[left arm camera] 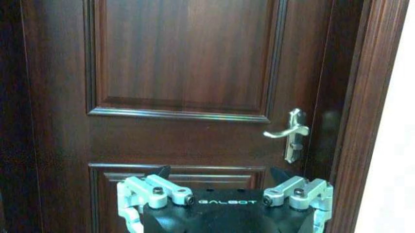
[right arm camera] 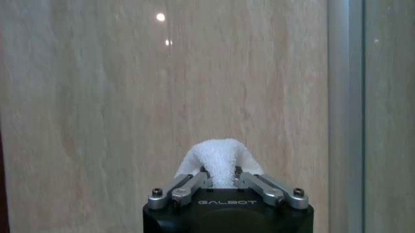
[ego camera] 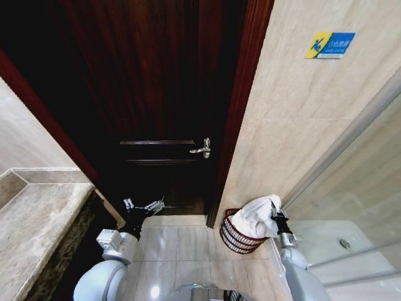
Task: Discard the used towel into the hamper.
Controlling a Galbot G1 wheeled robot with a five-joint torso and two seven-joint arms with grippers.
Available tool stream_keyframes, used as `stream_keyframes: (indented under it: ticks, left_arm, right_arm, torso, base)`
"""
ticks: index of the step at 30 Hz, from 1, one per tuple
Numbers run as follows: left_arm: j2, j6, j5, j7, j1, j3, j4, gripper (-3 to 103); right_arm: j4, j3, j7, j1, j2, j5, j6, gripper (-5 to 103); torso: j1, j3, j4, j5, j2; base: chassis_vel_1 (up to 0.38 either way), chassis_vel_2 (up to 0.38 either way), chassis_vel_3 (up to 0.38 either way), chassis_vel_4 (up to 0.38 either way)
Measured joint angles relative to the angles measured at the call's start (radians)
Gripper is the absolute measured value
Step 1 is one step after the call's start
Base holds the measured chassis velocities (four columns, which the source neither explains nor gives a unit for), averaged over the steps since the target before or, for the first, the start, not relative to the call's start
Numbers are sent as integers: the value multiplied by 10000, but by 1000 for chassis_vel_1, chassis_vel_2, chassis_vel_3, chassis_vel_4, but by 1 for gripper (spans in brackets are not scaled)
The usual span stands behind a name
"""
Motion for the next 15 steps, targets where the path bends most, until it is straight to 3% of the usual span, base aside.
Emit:
stream_keyframes:
  ticks: [15]
  left_arm:
    - [0, 0, 0, 0, 0, 0, 0, 100]
  right_arm:
    - [-2412, 1, -385, 1114, 216, -571, 74, 10]
  torso:
    - [0, 0, 0, 2, 0]
  base:
    - [0, 0, 0, 0]
